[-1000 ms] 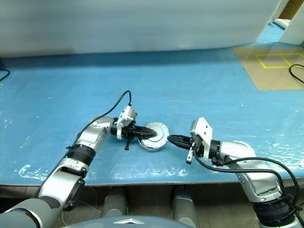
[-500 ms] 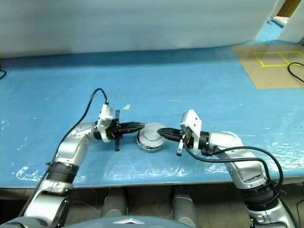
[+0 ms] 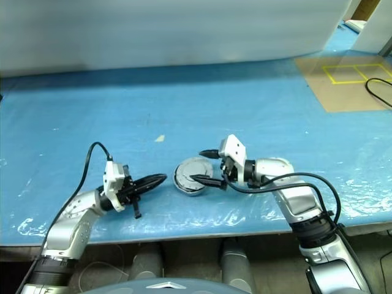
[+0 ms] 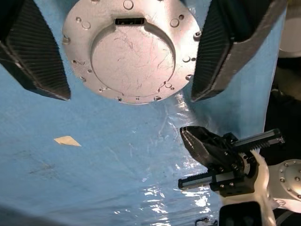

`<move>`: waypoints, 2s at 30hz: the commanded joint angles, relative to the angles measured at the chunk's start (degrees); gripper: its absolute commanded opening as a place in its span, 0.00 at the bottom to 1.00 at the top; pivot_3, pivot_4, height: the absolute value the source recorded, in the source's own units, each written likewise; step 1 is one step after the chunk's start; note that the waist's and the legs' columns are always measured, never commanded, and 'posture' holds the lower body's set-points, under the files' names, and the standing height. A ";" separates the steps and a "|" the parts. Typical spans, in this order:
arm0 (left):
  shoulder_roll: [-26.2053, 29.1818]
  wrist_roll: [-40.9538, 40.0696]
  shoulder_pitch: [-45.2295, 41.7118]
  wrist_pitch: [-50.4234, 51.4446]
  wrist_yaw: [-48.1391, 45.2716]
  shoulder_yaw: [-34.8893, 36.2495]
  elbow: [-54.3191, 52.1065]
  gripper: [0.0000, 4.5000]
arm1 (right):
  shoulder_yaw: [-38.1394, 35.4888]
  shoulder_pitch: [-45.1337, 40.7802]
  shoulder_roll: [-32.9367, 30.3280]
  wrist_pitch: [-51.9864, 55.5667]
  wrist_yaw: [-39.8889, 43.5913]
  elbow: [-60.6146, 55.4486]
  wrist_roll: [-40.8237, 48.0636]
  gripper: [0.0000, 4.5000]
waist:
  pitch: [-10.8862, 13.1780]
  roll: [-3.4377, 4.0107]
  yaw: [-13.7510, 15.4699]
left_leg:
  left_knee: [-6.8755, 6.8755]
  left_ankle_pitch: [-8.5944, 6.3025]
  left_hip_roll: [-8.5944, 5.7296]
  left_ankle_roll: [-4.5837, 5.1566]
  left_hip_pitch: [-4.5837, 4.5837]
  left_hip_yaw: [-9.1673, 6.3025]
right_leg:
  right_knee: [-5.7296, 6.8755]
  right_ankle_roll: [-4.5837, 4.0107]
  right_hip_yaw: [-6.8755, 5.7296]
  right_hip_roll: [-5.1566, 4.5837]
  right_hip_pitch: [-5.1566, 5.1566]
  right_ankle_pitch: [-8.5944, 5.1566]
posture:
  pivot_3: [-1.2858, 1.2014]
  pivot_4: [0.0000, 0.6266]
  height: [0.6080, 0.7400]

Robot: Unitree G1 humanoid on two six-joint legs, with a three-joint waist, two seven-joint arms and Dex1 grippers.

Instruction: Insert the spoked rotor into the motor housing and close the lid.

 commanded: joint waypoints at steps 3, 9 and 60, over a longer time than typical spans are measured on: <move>0.03 1.35 0.97 -4.75 1.51 -0.53 0.80 0.00 | 1.60 -1.35 0.70 1.20 1.01 0.64 -1.01 0.98 | 0.00 0.00 -0.02 | 0.02 0.00 0.01 0.00 0.02 0.01 | -0.01 0.00 0.01 0.01 0.01 0.00 | 0.52 0.24 1.00; -0.24 1.89 1.11 -6.73 2.11 -1.52 2.35 0.00 | 3.40 -1.02 1.07 2.21 0.29 2.28 -3.52 0.98 | 0.00 0.00 -0.53 | 0.04 0.01 0.02 -0.01 0.01 0.01 | 0.03 0.00 0.01 0.02 0.01 0.00 | 0.52 0.24 1.00; 1.15 1.19 7.94 -10.32 6.67 -1.17 0.08 0.00 | 6.13 0.63 6.40 -1.06 0.83 -0.03 -7.15 1.00 | -0.02 0.00 -0.97 | 0.28 0.00 0.14 0.00 0.09 0.05 | 0.21 -0.08 0.02 0.08 0.07 0.05 | 0.52 0.24 1.00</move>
